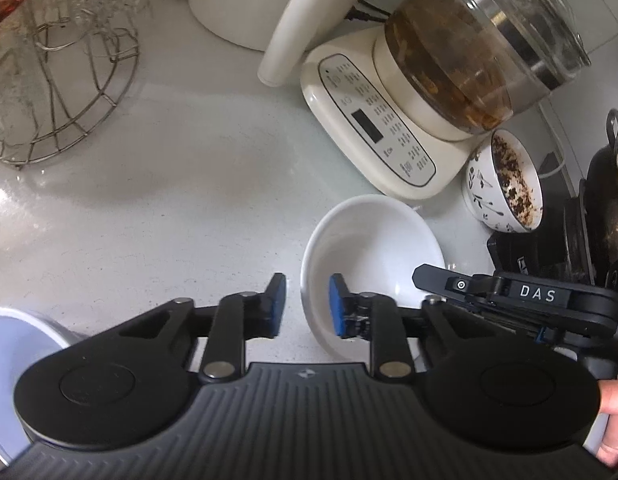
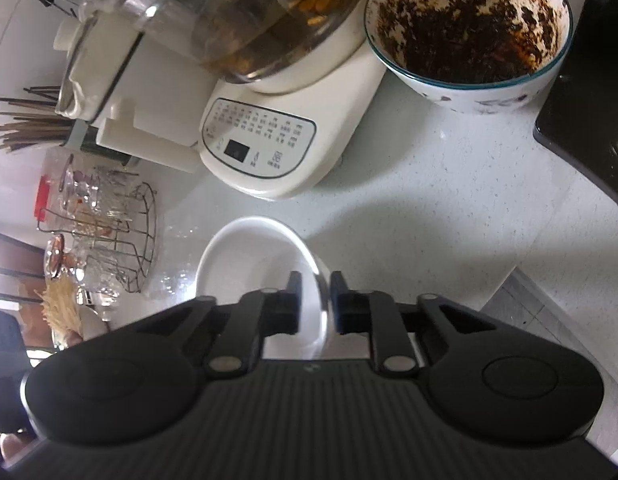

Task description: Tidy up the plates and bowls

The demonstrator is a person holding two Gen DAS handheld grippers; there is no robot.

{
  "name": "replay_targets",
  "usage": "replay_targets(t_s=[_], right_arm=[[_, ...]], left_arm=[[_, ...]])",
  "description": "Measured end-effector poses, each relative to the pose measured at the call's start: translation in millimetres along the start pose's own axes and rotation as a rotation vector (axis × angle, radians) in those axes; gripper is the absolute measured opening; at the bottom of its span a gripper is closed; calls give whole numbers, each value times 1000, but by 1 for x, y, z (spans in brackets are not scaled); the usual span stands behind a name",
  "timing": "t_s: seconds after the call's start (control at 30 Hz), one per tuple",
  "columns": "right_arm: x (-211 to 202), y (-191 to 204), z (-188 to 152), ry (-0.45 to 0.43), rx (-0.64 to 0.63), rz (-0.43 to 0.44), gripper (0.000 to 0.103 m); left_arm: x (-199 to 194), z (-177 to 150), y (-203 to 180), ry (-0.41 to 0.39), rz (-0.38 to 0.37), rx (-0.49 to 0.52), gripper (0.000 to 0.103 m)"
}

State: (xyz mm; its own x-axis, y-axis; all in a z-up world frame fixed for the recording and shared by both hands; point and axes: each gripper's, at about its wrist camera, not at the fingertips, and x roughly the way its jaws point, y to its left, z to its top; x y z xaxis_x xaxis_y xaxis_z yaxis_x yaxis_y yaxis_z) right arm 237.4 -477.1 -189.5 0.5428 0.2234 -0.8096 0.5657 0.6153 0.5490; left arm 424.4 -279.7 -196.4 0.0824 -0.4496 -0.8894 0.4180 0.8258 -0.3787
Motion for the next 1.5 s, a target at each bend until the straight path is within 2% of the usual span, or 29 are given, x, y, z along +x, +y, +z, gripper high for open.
replay_targets(t_s=[0.2, 0.53, 0.63, 0.83, 1.07, 1.5], right_arm=[[-3, 1, -2, -17, -22, -3, 10], [-15, 5, -7, -44, -44, 16, 9], [-28, 9, -10, -49, -25, 34, 9], [-53, 27, -18, -89, -77, 50, 9], [-66, 45, -25, -81, -100, 94, 10], [-67, 97, -54, -60, -224, 125, 10]], left_arm=[[2, 0, -3, -4, 5, 24, 8], [-12, -4, -1, -35, -9, 45, 7], [-27, -7, -4, -50, -18, 47, 7], [-61, -12, -9, -87, -34, 50, 7], [-100, -16, -10, -127, -25, 66, 8], [-156, -44, 30, -183, -10, -12, 8]])
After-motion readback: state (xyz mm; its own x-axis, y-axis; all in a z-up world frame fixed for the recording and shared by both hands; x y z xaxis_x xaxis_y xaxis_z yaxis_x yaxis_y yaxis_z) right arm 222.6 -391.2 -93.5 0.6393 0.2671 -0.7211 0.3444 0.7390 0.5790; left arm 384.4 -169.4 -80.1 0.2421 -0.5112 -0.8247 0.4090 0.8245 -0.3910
